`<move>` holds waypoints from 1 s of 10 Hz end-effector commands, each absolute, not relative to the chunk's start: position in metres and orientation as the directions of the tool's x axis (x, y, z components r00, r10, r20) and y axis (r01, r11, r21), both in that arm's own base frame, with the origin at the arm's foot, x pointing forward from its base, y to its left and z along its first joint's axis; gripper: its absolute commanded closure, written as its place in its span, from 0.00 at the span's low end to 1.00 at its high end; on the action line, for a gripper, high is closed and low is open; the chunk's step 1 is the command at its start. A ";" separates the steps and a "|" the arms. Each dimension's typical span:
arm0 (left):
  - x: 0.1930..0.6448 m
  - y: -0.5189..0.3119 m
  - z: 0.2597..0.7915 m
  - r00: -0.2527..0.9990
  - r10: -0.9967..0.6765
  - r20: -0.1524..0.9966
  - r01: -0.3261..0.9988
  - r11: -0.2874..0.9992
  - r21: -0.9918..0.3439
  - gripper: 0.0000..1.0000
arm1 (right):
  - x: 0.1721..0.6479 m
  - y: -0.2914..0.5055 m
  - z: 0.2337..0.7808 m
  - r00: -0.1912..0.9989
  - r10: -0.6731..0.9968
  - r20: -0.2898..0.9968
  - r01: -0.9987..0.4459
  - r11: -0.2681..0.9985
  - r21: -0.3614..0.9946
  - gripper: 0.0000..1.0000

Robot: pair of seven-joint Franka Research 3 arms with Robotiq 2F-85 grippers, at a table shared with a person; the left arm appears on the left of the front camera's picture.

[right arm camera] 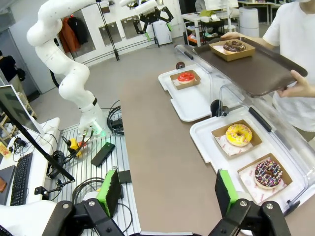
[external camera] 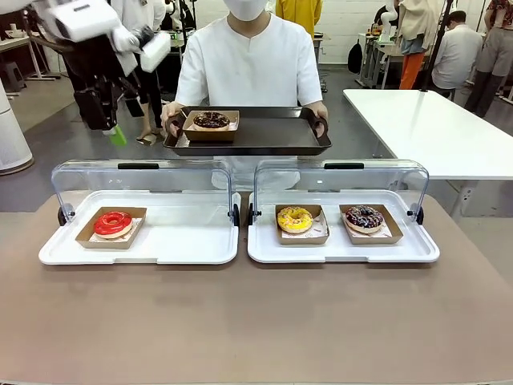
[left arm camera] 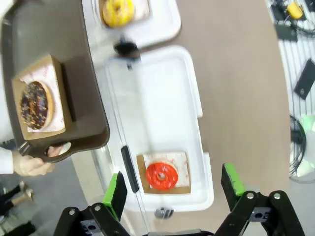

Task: Provide the desired donut to the person.
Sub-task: Pick up and lift the Paper togo box containing the Donut pointed at by the person.

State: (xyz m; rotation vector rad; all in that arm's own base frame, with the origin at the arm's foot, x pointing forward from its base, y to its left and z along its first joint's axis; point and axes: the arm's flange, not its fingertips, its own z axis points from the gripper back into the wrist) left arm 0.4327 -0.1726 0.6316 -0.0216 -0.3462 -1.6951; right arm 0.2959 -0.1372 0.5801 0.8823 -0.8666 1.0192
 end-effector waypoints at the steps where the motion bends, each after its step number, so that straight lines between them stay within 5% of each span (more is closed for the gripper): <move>1: 0.420 -0.110 0.630 -0.247 -0.832 0.497 0.964 -0.159 0.213 0.00 | 0.296 -0.138 0.580 0.274 0.321 0.907 -0.945 0.263 0.192 0.00; 3: 0.406 -0.037 0.623 -0.224 -0.682 0.697 0.972 -0.107 0.208 0.00 | 0.296 -0.138 0.580 0.274 0.321 0.907 -0.945 0.263 0.192 0.00; 5: 0.400 0.040 0.583 -0.042 -0.552 0.832 0.991 0.084 0.106 0.00 | 0.296 -0.138 0.580 0.274 0.321 0.907 -0.945 0.263 0.192 0.00; 8: 0.417 0.095 0.509 0.067 -0.449 0.891 0.991 0.135 -0.007 0.00 | 0.296 -0.138 0.580 0.274 0.321 0.907 -0.945 0.263 0.192 0.00; 10: 0.428 0.101 0.475 0.028 -0.416 0.909 0.995 0.100 0.015 0.00 | 0.296 -0.138 0.580 0.274 0.321 0.907 -0.945 0.263 0.192 0.00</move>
